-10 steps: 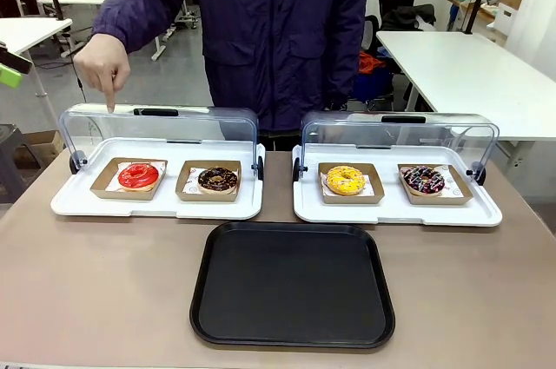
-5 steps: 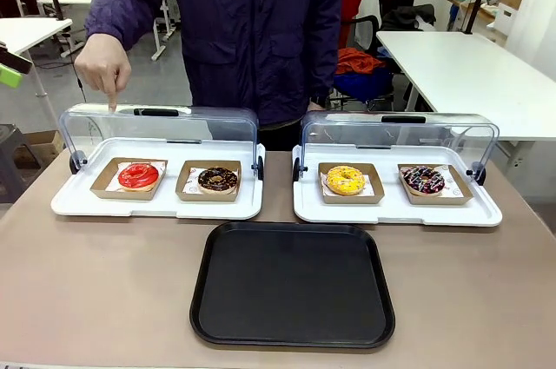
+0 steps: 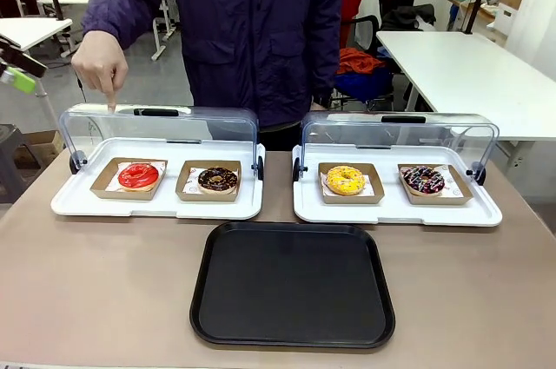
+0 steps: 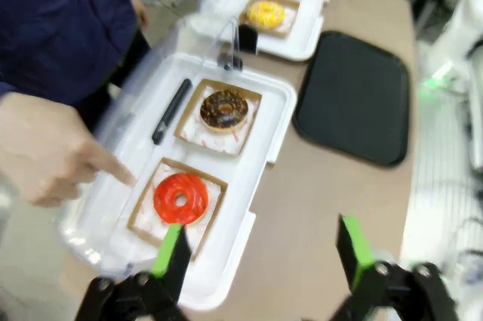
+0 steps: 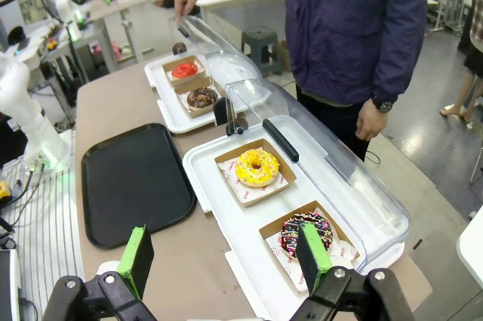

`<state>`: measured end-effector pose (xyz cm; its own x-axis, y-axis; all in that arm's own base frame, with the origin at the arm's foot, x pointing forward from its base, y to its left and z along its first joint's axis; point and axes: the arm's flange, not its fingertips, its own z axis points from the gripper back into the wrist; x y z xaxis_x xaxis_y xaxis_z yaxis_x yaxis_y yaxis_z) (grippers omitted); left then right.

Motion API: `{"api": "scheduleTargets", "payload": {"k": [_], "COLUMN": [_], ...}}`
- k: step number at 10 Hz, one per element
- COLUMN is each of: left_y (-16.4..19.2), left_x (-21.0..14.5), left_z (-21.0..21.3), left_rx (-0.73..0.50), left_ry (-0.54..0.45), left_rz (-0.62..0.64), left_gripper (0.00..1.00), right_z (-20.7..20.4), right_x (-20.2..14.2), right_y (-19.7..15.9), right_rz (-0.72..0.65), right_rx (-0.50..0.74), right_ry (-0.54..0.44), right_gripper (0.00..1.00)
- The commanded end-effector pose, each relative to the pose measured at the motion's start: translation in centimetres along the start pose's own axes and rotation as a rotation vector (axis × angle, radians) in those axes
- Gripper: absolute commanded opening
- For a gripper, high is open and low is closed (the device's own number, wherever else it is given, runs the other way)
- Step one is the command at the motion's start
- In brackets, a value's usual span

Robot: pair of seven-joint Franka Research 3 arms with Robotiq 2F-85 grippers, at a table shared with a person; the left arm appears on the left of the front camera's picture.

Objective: Move the first donut from the left to the tray.
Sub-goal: Pick up the Paper togo box containing the Donut indicated by the person and place it on the Handle tray.

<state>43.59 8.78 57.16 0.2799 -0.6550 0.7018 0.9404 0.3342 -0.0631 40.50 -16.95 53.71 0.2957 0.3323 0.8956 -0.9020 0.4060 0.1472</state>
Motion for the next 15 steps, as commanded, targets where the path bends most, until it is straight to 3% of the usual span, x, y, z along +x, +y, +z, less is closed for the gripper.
{"api": "scheduleTargets", "payload": {"k": [1, 4, 7, 9, 13, 14, 15], "left_y": [1.1, 1.9, 2.9, 3.1, 3.7, 3.4, 3.1], "left_x": [2.1, 2.9, 0.7, -1.3, -5.8, -6.5, -6.5], "left_z": [-2.2, -6.5, -10.5, -12.6, -16.8, -17.6, -18.1], "left_rx": [-0.024, -0.062, -0.109, -0.138, -0.219, -0.181, -0.135], "left_ry": [0.231, 0.508, 0.659, 0.68, 0.613, 0.603, 0.54], "left_rz": [-0.048, -0.122, -0.182, -0.259, -0.385, -0.411, -0.359], "left_gripper": [1.0, 1.0, 1.0, 1.0, 1.0, 1.0, 1.0], "right_z": [-0.1, -0.1, -0.1, -0.1, -0.1, -0.1, -0.1], "right_x": [0.2, 0.2, 0.2, 0.2, 0.2, 0.2, 0.2], "right_y": [0.0, 0.0, 0.0, 0.0, 0.0, 0.0, 0.0], "right_rz": [0.012, 0.012, 0.012, 0.012, 0.012, 0.012, 0.012], "right_rx": [0.002, 0.002, 0.002, 0.002, 0.002, 0.002, 0.002], "right_ry": [-0.012, -0.012, -0.012, -0.012, -0.012, -0.012, -0.012], "right_gripper": [1.0, 1.0, 1.0, 1.0, 1.0, 1.0, 1.0]}}
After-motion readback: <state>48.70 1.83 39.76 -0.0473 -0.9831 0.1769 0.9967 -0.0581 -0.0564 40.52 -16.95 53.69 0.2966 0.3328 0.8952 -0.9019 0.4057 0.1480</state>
